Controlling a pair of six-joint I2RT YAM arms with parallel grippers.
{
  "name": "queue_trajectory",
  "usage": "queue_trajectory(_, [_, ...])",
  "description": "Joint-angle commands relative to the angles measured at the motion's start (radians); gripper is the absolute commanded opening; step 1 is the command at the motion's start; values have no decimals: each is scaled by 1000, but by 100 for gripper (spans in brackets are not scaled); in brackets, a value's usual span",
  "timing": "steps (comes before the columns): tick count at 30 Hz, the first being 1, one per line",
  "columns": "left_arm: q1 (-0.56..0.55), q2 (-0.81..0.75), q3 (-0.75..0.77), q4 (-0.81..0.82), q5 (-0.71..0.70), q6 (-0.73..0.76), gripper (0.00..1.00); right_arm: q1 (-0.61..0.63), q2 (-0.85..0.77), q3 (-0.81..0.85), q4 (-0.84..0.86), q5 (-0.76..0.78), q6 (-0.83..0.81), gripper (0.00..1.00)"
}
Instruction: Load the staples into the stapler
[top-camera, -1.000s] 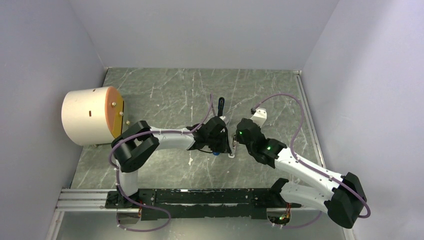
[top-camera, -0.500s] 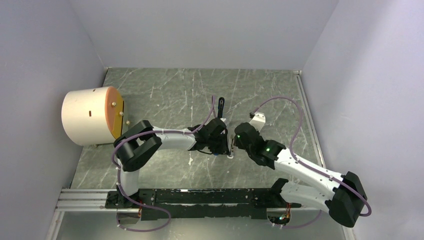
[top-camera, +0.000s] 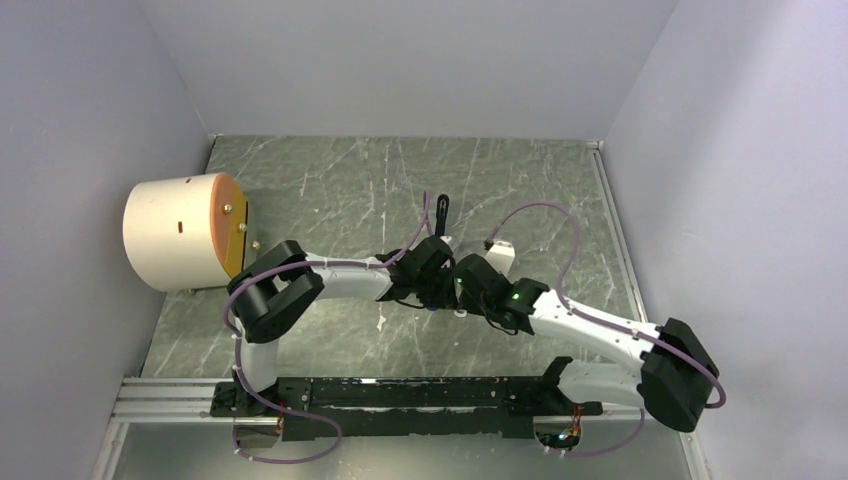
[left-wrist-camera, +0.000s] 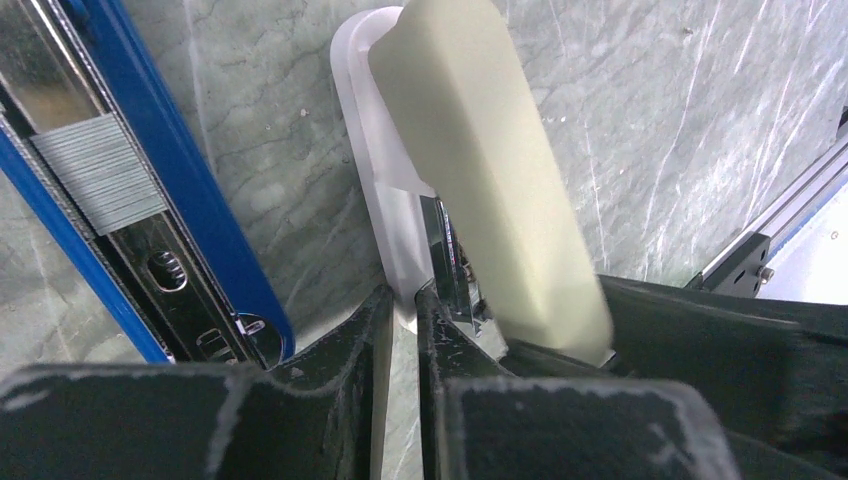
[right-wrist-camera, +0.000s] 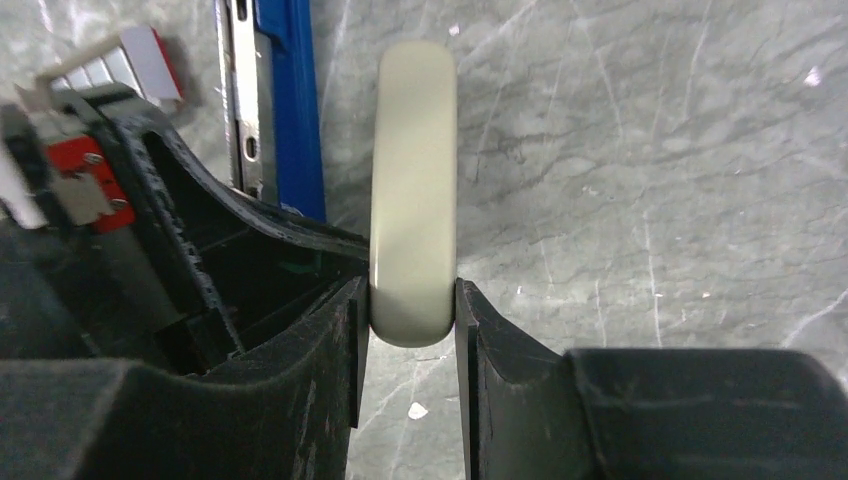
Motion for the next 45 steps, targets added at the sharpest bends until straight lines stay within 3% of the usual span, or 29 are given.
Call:
queue_trajectory(1, [-7, 5, -19, -29, -24, 17, 18, 23, 70, 14, -18, -73, 43, 21])
queue_trajectory(13, [-7, -130, -98, 75, -21, -9, 20, 26, 247, 8, -52, -56, 86, 17])
queue_trajectory(19, [-7, -194, -111, 81, -19, -14, 21, 25, 228, 20, -64, -30, 89, 17])
queue_trajectory(26, [-7, -315, -142, 2, -156, -10, 23, -6, 205, 107, -121, 79, 56, 25])
queue_trajectory(31, [2, -450, -154, -133, -400, 24, 26, -88, 254, 122, -65, 127, -28, 25])
queue_trajectory(34, [28, -507, -160, -186, -472, 49, 26, -130, 287, 143, -24, 183, -97, 25])
queue_trajectory(40, [97, -581, -210, -186, -447, 59, 27, -244, 363, 219, 68, 216, -300, 25])
queue_trajectory(45, [122, -590, -244, -146, -376, 61, 26, -356, 469, 293, 109, 70, -498, 32])
